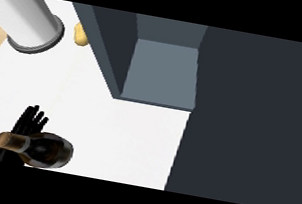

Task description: Pick up the wine, place it into the cabinet and close the cabinet

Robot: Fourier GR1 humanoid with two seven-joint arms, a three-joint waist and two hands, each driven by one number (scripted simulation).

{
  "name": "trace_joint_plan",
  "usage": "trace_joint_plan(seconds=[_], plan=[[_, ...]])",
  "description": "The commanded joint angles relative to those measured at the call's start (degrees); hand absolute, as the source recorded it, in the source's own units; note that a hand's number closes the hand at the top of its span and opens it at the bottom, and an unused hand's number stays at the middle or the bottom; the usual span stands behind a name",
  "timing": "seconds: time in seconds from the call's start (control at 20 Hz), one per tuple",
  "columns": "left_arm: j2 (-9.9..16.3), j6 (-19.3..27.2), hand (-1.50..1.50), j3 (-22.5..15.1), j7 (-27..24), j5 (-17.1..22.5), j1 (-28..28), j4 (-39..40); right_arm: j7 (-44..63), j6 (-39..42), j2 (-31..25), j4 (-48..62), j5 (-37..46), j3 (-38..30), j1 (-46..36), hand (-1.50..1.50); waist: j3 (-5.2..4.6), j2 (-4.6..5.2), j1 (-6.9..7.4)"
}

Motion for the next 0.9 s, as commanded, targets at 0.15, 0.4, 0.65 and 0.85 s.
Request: trace_joint_plan(seconds=[0.15, 0.4, 0.65, 0.85], plan=[[-3.8, 1.9, -1.50, -1.9, -3.0, -2.1, -1.1, 4.2, 1.9, 0.9, -0.4, -8.7, -6.6, -2.2, 3.9, -1.50, 0.02, -0.01, -0.17], [-2.6, 0.4, -1.50, -0.1, -4.4, -0.5, -5.4, 7.8, 3.4, -0.7, 0.6, -6.0, -3.2, -0.1, 0.1, -1.50, -0.01, 0.03, 0.07], [0.9, -8.8, 1.50, 0.8, -5.8, 3.0, -7.2, 13.7, 5.0, -2.7, 2.1, -6.8, 1.3, 4.2, -0.2, -1.50, -0.04, 0.02, -0.01], [-0.5, -5.0, 1.50, -2.6, -5.3, -1.7, -7.2, 8.7, 5.9, -2.6, 1.4, -7.5, 0.4, 3.0, -0.9, -1.50, -0.02, -0.02, 0.03]])
